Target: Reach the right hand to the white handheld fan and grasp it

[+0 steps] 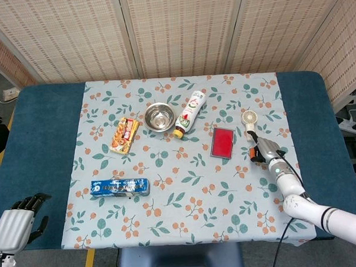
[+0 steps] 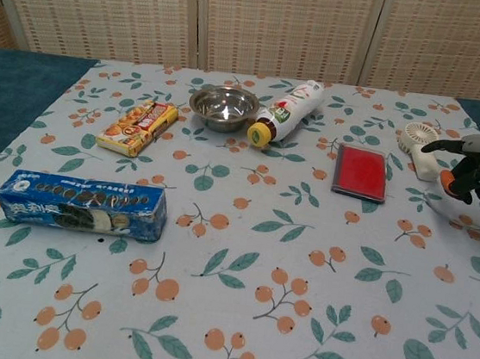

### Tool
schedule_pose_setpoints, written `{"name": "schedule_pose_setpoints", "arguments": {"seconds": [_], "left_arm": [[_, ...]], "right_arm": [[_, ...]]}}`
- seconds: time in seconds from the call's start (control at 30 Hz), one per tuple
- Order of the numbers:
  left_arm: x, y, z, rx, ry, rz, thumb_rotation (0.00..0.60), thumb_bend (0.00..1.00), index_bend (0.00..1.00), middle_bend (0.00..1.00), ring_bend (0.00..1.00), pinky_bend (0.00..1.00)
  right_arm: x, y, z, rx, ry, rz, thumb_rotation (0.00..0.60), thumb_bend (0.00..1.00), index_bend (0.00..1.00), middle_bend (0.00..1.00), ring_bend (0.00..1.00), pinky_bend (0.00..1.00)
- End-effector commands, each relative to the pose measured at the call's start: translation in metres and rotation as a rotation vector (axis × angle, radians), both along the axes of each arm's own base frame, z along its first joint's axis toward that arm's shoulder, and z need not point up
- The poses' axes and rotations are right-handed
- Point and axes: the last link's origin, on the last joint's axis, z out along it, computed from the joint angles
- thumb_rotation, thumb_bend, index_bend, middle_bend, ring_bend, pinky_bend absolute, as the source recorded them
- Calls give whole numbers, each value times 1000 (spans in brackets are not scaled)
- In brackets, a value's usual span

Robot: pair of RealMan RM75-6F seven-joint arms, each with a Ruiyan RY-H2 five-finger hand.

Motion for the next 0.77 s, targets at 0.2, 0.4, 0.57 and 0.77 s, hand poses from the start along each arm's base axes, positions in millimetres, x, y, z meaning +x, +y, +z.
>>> {"name": "schedule_pose_setpoints", "arguments": {"seconds": [0.2,0.4,0.57,0.77], "left_arm": [[1,0,0,2,1,-8,600,424,261,253,299,427],[2,-1,0,6,-2,-14,600,424,261,254,299,427],[2,-1,1,8,-5,-20,600,425,260,254,299,427],[2,1,0,8,-3,-23,600,424,261,254,299,427]], "right_arm": [[-10,78,43,-53,178,232,600,689,0,760,664,802],[-40,136,58,-151,324,366,600,672,49,760,609,773],[-59,171,66,-230,445,432,600,510,56,643,488,657],[-68,190,77,-352,458,468,600,345,124,432,317,483]]}}
